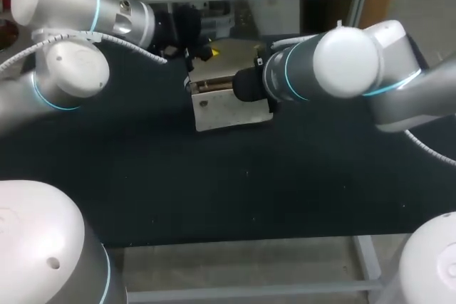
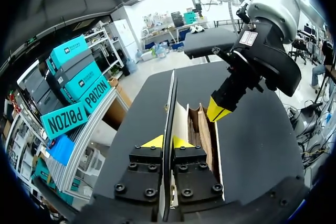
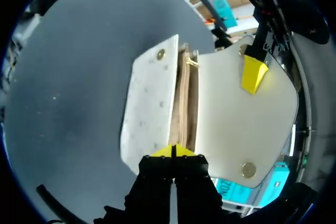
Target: Pick up the bag, open it, inspect its contents, close it, and place it on the opposite side
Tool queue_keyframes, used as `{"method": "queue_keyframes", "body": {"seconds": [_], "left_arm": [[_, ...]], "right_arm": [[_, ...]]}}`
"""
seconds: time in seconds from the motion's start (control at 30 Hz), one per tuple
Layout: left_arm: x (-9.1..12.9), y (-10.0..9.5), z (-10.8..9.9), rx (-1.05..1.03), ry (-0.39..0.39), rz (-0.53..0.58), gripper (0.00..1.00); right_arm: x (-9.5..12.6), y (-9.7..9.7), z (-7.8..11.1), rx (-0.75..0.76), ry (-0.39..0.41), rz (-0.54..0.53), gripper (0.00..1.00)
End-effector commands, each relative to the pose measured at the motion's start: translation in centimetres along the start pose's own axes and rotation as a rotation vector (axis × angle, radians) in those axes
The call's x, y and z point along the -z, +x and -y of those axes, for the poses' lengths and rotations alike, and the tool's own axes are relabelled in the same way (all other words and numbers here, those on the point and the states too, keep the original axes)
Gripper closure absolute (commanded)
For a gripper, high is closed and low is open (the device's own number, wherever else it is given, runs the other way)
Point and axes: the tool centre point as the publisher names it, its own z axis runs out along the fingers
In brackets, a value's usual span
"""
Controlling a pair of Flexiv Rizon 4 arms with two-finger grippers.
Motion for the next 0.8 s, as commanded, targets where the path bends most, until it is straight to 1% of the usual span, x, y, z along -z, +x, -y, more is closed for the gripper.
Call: {"method": "queue_keyframes", "body": {"seconds": [0.03, 0.17, 0.43, 0.5, 0.63, 0.8], "left_arm": [[-0.1, 0.0, 0.1, -0.003, -0.004, -0.003, 1.00], [-0.1, 0.0, 0.1, -0.004, -0.004, -0.011, 1.00], [-0.3, 0.3, 0.3, -0.012, 0.003, -0.021, 1.00], [-0.3, 0.3, 0.5, -0.012, 0.005, -0.019, 1.00], [-0.1, 0.1, 0.6, -0.008, 0.015, -0.015, 1.00], [0.1, 0.0, 0.8, -0.006, 0.022, 0.001, 1.00]], "right_arm": [[0.6, -0.7, 0.0, 0.000, 0.003, 0.046, 1.00], [0.6, -1.9, 0.0, 0.002, 0.013, 0.076, 1.00], [-1.6, -3.0, -0.2, -0.003, -0.003, 0.073, 1.00], [-2.3, -2.9, -0.4, -0.002, -0.013, 0.053, 1.00], [-3.2, -2.1, -0.5, -0.001, -0.019, 0.025, 1.00], [-3.4, -0.8, -0.1, -0.009, -0.017, 0.001, 1.00]]}}
